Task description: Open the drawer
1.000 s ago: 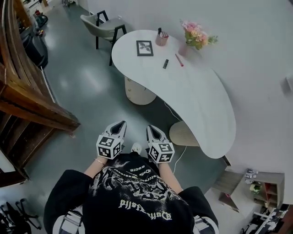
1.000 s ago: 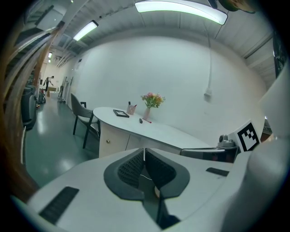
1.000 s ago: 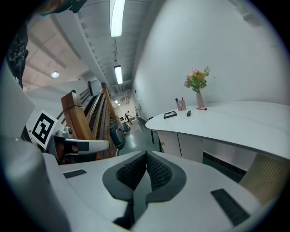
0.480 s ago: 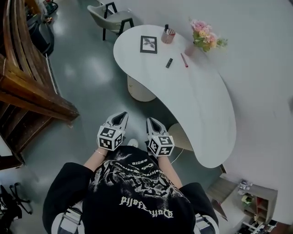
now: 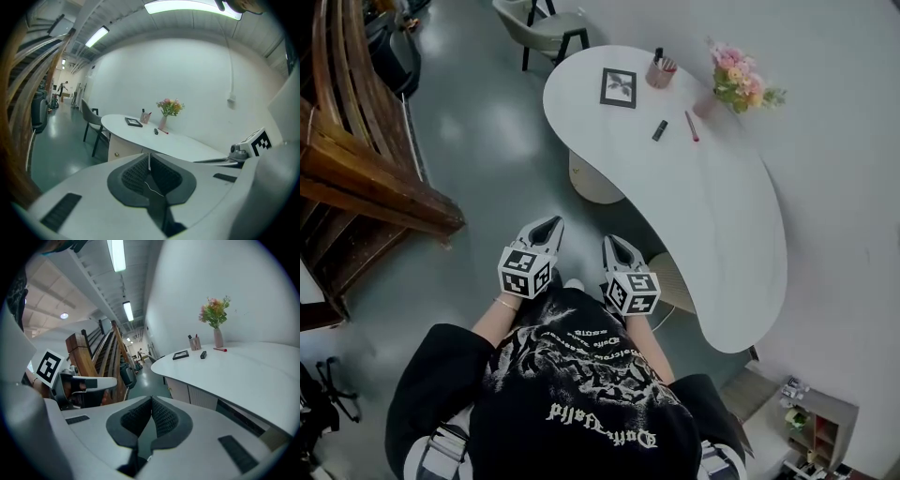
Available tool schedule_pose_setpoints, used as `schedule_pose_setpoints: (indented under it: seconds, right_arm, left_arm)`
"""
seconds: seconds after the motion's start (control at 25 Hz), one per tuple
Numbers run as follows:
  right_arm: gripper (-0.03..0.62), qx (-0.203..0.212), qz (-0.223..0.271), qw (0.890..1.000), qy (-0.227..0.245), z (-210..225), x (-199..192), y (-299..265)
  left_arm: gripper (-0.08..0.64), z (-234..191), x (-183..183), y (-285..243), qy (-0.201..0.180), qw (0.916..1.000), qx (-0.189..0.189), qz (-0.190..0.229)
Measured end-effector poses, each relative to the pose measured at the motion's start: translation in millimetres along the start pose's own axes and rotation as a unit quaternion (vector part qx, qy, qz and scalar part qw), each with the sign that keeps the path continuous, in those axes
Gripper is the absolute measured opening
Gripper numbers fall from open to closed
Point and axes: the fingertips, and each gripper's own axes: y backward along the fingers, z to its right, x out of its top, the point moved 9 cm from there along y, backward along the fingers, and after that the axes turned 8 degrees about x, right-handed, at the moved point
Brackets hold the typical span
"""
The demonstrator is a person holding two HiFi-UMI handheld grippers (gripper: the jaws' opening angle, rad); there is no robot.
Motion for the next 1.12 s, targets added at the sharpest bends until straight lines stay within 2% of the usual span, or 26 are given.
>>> schedule_pose_setpoints:
  seconds: [0.24, 0.6, 0.84, 1.12]
  right_arm:
    - [0.026, -0.010, -0.007, 1.000, -0.002, -1.7, 2.1, -16.9]
    - [0.026, -0.036, -0.021, 0.999, -0.023, 1.4, 20.4, -54.7]
    - [0.026, -0.049, -0.025, 0.998, -0.038, -1.5, 26.2, -82.3]
    - [0.026, -0.053, -0.032, 0.996, -0.056, 2.0, 29.5, -114.0]
  left_arm:
    - [0.025, -22.6, 3.7, -14.0, -0.010, 0.9999, 0.005, -0.003]
    - [0.026, -60.4, 20.2, -56.9, -0.032, 0.9982, -0.031, -0.040]
    - [0.027, -90.3, 25.2, -87.7, -0.043, 0.9969, -0.029, -0.060]
    - [0.088, -118.0, 33.4, -133.5, -0.046, 0.9960, -0.042, -0.065]
